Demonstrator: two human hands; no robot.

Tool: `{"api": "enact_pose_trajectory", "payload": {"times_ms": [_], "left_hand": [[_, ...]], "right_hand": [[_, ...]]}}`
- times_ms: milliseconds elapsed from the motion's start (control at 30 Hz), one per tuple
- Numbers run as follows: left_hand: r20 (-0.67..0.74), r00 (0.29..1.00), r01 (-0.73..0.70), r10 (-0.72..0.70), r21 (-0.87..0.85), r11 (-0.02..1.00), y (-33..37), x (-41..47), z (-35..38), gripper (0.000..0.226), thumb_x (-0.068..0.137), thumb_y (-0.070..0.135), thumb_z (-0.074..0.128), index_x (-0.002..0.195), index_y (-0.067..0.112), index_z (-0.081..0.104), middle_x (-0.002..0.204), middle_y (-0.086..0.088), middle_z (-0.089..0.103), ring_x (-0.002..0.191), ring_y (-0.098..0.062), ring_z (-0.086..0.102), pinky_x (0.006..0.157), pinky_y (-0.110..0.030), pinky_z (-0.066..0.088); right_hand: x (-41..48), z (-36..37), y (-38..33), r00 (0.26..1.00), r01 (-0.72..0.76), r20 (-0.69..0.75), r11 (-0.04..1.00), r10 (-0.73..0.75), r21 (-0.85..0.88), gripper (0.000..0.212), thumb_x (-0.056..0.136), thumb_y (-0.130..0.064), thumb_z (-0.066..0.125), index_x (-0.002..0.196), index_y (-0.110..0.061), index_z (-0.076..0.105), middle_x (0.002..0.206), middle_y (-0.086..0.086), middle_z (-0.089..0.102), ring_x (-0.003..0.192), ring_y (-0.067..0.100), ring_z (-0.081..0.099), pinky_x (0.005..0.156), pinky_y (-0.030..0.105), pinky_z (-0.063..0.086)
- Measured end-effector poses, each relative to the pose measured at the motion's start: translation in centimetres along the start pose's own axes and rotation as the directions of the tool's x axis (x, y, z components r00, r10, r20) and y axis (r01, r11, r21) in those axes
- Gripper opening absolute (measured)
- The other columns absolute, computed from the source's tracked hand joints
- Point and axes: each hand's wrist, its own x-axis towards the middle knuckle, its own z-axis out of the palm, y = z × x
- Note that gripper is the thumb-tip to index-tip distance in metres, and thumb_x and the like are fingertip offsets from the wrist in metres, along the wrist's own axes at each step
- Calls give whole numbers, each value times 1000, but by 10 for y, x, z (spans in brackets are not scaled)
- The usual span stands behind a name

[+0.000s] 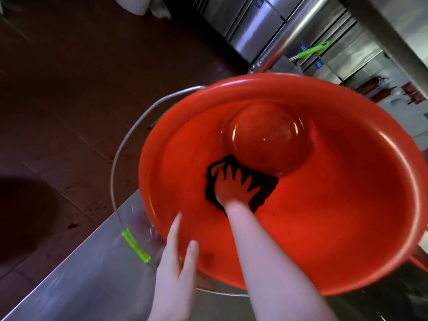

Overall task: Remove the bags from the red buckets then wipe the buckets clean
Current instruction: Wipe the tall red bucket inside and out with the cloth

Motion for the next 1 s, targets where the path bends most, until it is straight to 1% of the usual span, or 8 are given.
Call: {"api": "enact_pose_trajectory", "payload": {"times_ms": [67,167,300,400,567,700,800,1000], "left_hand": [[-49,999,24,-21,71,997,1,-16,-1,69,87,20,67,126,70,40,101,5,67,87,0,65,92,-19,48],[-212,910,-243,357,425,872,19,-9,-18,49,82,27,68,127,42,58,122,-8,55,104,-24,63,89,-37,48],[-60,848,-376,527,632,677,48,34,-32,27,84,26,64,112,26,61,117,-3,34,88,-25,57,75,-35,50],[-4,883,-338,470,690,640,47,54,-33,39,82,5,62,111,27,51,102,3,22,51,-19,39,55,-31,39],[-26,964,-201,265,586,785,20,52,-11,39,81,4,60,103,29,40,102,-4,28,55,-27,43,59,-37,44],[29,960,-249,279,541,803,10,47,-9,36,83,10,60,100,34,39,96,1,26,57,-19,46,56,-32,40],[70,959,-268,276,542,796,9,50,-13,38,81,9,61,100,34,39,98,2,27,61,-14,47,58,-29,38],[72,976,-212,203,495,843,9,54,-8,34,86,14,56,101,38,36,103,0,32,64,-17,52,64,-31,41]], "right_hand": [[-1,4,8,998,34,-45,999,-34,-10,55,99,-53,14,152,-40,8,163,-7,4,148,35,-3,112,65,-10],[1,9,15,995,63,-85,997,-60,33,53,100,-51,15,152,-42,9,162,-8,7,148,33,1,113,64,-5],[0,12,23,993,100,-65,995,-98,27,53,101,-52,17,152,-42,7,162,-9,5,149,31,0,114,63,-4],[-11,8,31,992,112,-49,991,-116,-70,54,101,-52,17,153,-41,3,163,-8,2,149,31,-3,114,63,-5],[-92,35,40,976,162,-117,973,-183,-167,60,98,-55,20,154,-38,4,163,-6,6,149,30,5,114,63,2],[-137,51,33,951,199,-224,976,-214,-86,63,92,-56,16,151,-38,26,156,-6,32,141,28,35,107,63,29],[-80,40,37,984,100,-143,994,-105,-42,59,98,-53,20,153,-40,4,163,-8,8,148,26,12,115,59,13],[-8,-2,20,998,-65,18,993,63,98,56,101,-52,17,154,-38,3,163,-8,4,149,29,2,117,57,-1]]}}
